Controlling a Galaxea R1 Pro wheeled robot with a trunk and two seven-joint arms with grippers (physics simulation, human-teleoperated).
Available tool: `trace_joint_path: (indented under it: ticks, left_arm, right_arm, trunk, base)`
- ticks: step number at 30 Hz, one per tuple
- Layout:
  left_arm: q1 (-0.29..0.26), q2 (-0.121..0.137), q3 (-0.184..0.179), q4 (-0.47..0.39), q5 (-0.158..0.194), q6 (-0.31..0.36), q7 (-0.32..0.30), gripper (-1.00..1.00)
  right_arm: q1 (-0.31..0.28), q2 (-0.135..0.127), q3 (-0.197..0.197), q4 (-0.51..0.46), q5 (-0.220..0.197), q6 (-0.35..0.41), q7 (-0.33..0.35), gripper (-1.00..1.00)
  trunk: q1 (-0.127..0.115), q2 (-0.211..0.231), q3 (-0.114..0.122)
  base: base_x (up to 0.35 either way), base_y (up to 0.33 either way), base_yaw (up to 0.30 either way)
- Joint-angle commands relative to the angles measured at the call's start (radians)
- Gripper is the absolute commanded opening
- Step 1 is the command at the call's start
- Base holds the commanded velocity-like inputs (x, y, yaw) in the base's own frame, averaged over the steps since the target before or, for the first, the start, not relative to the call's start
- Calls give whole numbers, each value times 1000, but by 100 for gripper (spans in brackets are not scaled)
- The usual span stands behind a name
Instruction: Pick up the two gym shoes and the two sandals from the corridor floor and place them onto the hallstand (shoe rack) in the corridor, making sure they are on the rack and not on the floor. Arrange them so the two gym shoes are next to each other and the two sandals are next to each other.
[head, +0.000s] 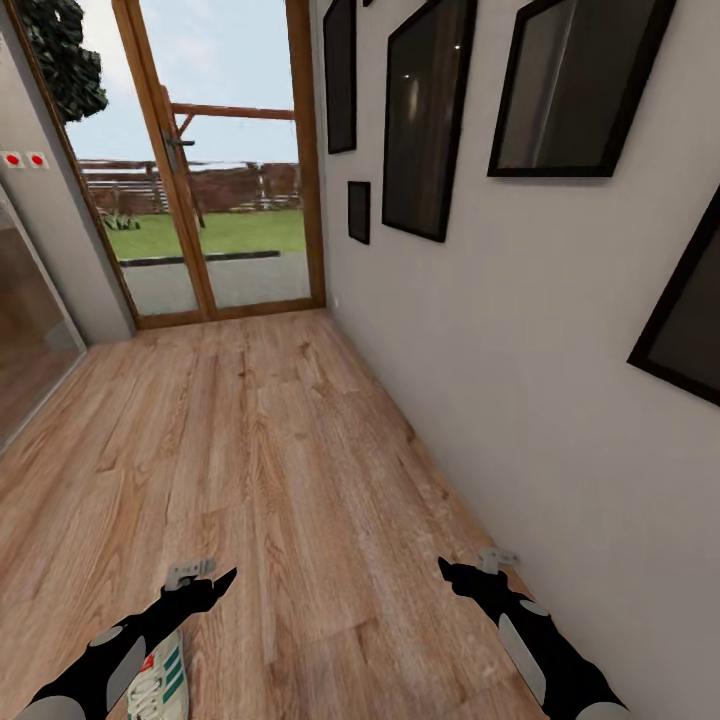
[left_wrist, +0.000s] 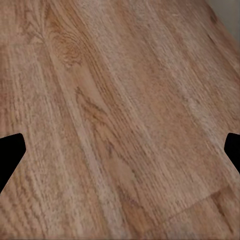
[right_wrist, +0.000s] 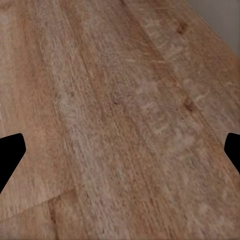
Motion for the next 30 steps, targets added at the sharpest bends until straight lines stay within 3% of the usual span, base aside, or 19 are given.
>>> trace_joint_path:
  ticks: [1, 11, 30]
  left_arm:
    - [-1, 0, 4, 1, 5, 0, -7, 100]
    - [-1, 0, 5, 1, 5, 0, -7, 100]
    - [-1, 0, 5, 1, 5, 0, -7, 100]
  right_arm:
    - [0, -1, 3, -1, -8, 4, -1, 100]
    - [0, -1, 3, -1, -8, 4, -1, 100]
    - [0, -1, 3, -1, -8, 4, -1, 100]
  trunk:
    - [0, 0, -1]
    - [0, 0, -3]
    - [0, 0, -21]
  base:
    - [7, -6, 6]
    - [154, -137, 44]
    - [56, -48, 228]
